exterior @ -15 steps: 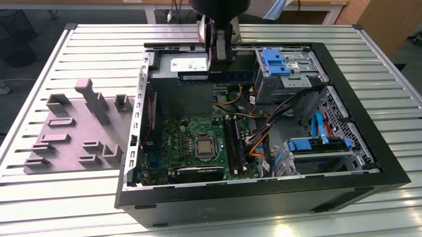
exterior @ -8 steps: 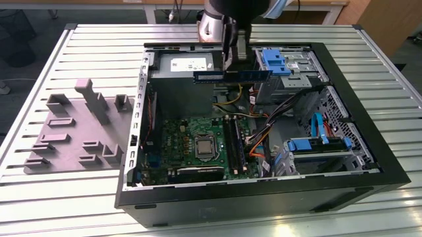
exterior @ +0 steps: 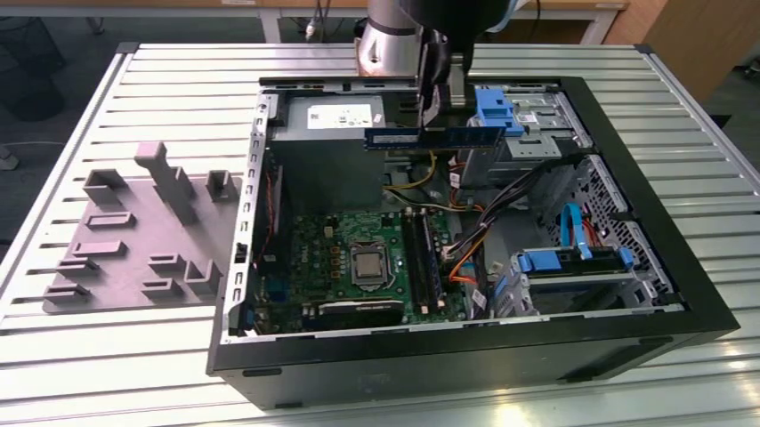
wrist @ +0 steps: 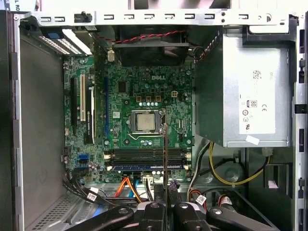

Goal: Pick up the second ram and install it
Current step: 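Insert the second ram into the second slot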

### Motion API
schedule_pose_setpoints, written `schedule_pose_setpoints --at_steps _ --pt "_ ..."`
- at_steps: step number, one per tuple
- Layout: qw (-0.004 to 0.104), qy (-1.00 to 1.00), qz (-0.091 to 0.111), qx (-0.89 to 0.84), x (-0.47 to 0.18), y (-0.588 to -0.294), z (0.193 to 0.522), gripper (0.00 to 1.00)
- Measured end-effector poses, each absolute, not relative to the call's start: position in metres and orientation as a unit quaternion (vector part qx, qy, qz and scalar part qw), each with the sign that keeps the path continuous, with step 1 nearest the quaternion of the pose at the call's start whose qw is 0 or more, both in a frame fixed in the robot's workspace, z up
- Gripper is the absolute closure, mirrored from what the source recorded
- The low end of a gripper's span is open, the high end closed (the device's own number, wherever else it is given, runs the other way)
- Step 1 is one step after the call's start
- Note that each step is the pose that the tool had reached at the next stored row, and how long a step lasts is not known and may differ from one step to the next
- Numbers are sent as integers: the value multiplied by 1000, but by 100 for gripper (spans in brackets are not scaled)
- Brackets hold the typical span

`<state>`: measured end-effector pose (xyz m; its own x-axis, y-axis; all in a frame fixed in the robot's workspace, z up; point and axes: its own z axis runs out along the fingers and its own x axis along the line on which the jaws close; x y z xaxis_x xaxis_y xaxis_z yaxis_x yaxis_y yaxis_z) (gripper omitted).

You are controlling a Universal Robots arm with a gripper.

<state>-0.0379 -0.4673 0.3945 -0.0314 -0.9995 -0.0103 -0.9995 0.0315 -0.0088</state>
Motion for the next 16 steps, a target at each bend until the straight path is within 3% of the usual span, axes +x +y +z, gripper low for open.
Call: schedule_pose_setpoints --at_steps 16 --pt "6 723 0 -691 -37 -467 394 86"
